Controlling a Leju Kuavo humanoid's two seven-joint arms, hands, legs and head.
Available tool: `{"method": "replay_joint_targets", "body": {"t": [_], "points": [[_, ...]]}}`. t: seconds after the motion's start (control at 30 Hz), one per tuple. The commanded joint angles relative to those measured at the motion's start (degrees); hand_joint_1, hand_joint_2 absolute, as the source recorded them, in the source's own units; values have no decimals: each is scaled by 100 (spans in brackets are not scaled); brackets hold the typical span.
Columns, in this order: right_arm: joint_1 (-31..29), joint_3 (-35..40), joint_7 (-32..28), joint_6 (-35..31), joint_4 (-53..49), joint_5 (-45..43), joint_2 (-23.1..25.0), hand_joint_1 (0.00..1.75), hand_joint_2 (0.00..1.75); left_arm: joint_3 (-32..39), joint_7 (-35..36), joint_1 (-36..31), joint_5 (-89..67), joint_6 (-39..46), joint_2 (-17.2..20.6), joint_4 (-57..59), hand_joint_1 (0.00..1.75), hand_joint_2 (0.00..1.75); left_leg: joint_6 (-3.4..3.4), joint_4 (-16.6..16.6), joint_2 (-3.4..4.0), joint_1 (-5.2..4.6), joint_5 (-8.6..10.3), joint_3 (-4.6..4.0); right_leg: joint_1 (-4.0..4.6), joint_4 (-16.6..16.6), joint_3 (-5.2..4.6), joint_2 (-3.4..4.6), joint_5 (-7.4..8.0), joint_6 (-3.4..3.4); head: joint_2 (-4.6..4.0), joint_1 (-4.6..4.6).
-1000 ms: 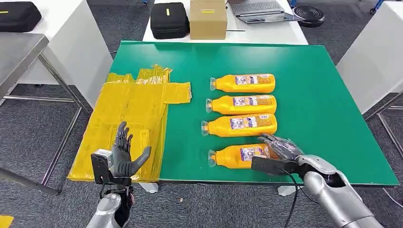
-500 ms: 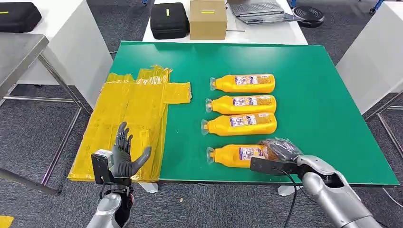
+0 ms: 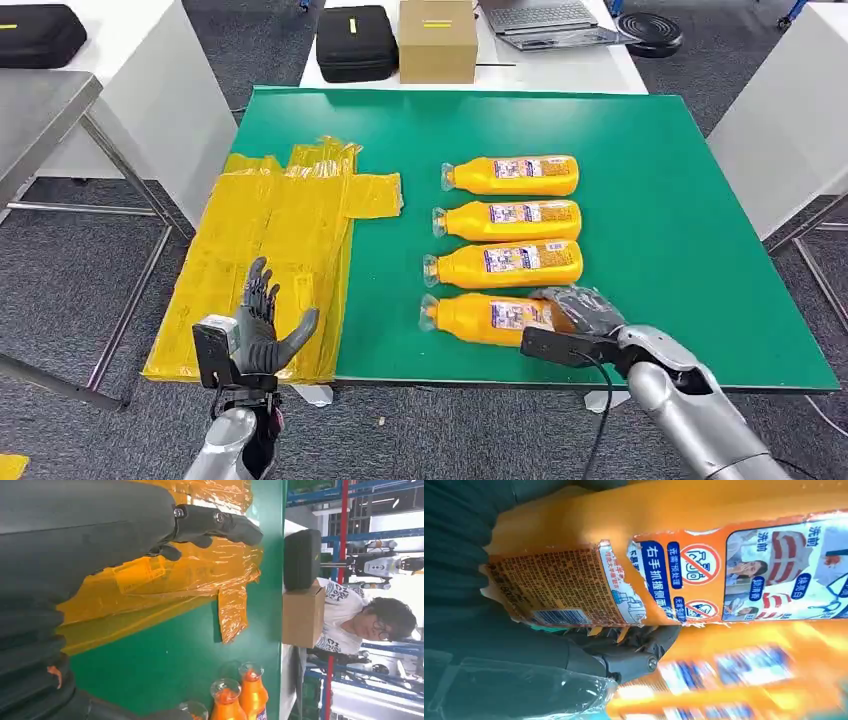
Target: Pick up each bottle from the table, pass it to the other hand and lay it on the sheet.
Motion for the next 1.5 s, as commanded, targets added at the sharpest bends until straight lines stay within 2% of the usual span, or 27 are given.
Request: {"method": "replay_joint_targets", "body": {"t": [0.03,0.07,0.2,0.33,0.5,0.57,0.63,0.77,0.87,1.03,1.1,1.13,1.17,1.5], "points": [[120,-444,-726,-601,-6,-311,943,175,175,163,-33,-117,-38,54,-51,241,0,175,-12,-4,15,8,-12,28,9,-7,25,11,-7,-11,0,0],[106,-481,-999,-674,10,-408,1042,175,175,167,-36,-128,-44,48,-69,256,0,175,-8,-5,11,6,-6,16,6,-6,14,8,-3,-8,0,2],[22,-498,-1272,-844,44,-434,1352,175,175,173,-42,-166,-68,77,-99,252,0,175,-14,2,21,11,-17,31,12,-1,27,17,-10,-13,0,0],[52,-483,-1376,-978,14,-315,1688,175,175,233,-24,-140,-63,110,-110,192,0,175,-14,-1,22,11,-15,31,11,-4,28,18,-8,-14,0,4],[49,-480,-1365,-985,38,-296,1714,175,175,242,-21,-128,-61,114,-113,181,0,175,-11,-4,9,6,-8,22,6,-2,18,5,-8,-10,0,0],[-94,-466,-1390,-966,308,-270,1972,175,175,326,23,-123,1,98,-146,151,0,175,-13,1,6,9,-13,26,10,-1,24,4,-11,-12,0,2],[-304,-448,-1402,-879,695,-258,2234,175,175,398,115,-182,96,-100,-139,143,0,175,-15,3,27,10,-20,37,11,1,29,24,-12,-14,0,0],[-635,-429,-1285,-849,1435,-158,2599,175,175,410,244,-385,516,-1107,-56,-80,0,175,-13,0,30,10,-9,20,10,-1,15,23,-1,-12,0,0],[-640,-450,-1307,-857,1478,-155,2614,175,175,418,308,-398,586,-1244,-31,-201,0,175,-18,4,18,16,-13,34,17,3,30,11,-10,-18,0,2],[-697,-477,-1309,-715,1504,-110,2712,175,175,336,488,-388,1200,-2006,99,-682,0,175,-8,0,12,7,-2,10,6,2,8,9,-2,-8,0,2],[-715,-480,-1315,-696,1561,-94,2749,175,175,309,532,-320,1364,-2170,130,-806,0,175,-14,5,17,14,-14,31,13,3,30,12,-13,-14,0,4],[-718,-477,-1317,-691,1575,-91,2758,175,175,297,521,-287,1363,-2189,151,-863,0,175,-26,16,27,26,-39,69,27,8,69,18,-33,-25,0,2],[-718,-477,-1317,-691,1575,-91,2758,175,175,297,521,-287,1363,-2189,151,-863,0,175,-13,-1,20,11,-10,27,11,0,24,16,-8,-12,0,2],[-733,-491,-1325,-684,1596,-89,2753,175,175,277,527,-249,1425,-2267,184,-925,0,175,-14,0,15,10,-10,29,10,0,28,10,-10,-14,0,4]]}}
